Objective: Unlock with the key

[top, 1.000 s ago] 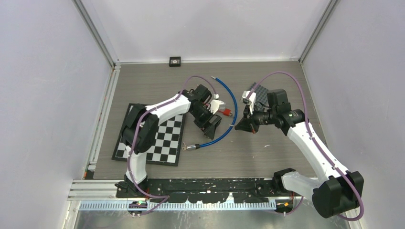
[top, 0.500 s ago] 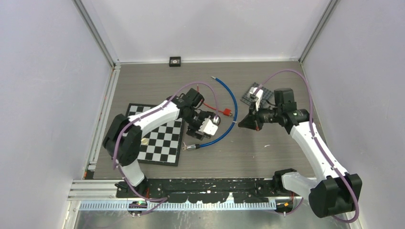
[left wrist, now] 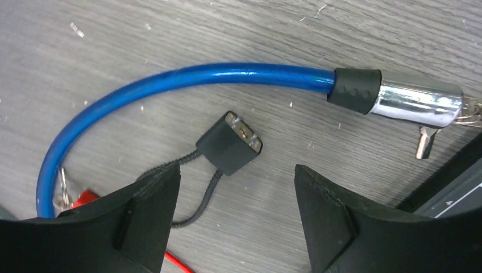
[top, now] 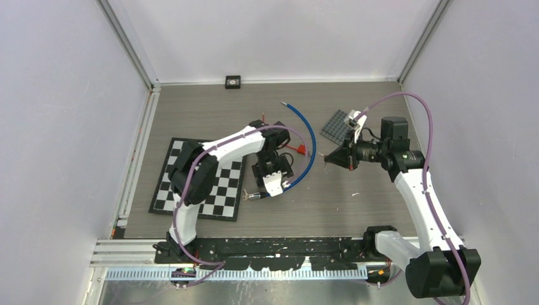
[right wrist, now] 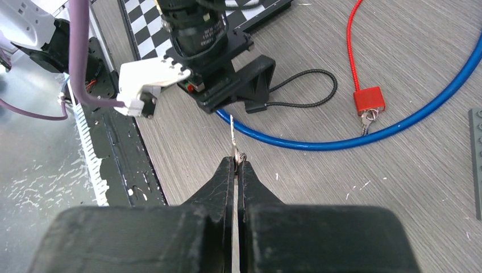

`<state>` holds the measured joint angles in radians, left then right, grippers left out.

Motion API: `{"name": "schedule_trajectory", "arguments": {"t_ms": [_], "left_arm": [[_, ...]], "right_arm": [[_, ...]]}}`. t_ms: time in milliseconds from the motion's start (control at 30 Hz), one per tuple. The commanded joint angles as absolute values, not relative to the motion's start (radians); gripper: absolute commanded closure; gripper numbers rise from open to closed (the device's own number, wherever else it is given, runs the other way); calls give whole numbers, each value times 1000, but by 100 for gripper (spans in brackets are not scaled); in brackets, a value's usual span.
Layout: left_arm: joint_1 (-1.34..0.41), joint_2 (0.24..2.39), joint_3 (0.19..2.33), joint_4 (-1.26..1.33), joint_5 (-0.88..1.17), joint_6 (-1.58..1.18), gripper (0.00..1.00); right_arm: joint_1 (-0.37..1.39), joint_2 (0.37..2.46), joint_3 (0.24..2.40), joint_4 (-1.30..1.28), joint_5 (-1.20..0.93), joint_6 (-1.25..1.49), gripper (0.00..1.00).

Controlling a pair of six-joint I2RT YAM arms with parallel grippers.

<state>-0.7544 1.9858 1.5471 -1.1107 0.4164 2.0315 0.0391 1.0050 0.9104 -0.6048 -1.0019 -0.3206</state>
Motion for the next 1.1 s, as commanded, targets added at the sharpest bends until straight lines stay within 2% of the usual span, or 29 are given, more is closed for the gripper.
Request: {"name": "schedule_trajectory", "arguments": {"t_ms": [0, 167, 467, 600, 700, 800, 900, 1067], "left_arm": [[-808, 2040, 1614, -1188, 305, 2320, 25], [-859, 2098, 1685, -1227, 224, 2348, 28], [-896, 2154, 1686, -1210, 96, 2400, 33], [-896, 2146, 1644, -1180, 97, 2358, 41], [-897, 2115, 1611, -1136, 174, 2197, 52], [-896, 2053, 1552, -1034, 300, 1949, 58], [-896, 1978, 1444, -856, 381, 1678, 58], [-889, 1903, 1307, -652, 347, 1435, 58]], "right_arm": [[34, 1009, 922, -578, -1038, -314, 99], [35, 1011, 922, -583, -1040, -317, 100], [34, 1014, 920, -583, -1045, -315, 99], [35, 1014, 920, -584, -1046, -316, 99], [34, 1011, 920, -584, -1048, -313, 99], [34, 1008, 920, -584, -1052, -312, 100], [34, 1006, 921, -584, -1059, -312, 100], [34, 1019, 922, -584, -1069, -310, 99]]}}
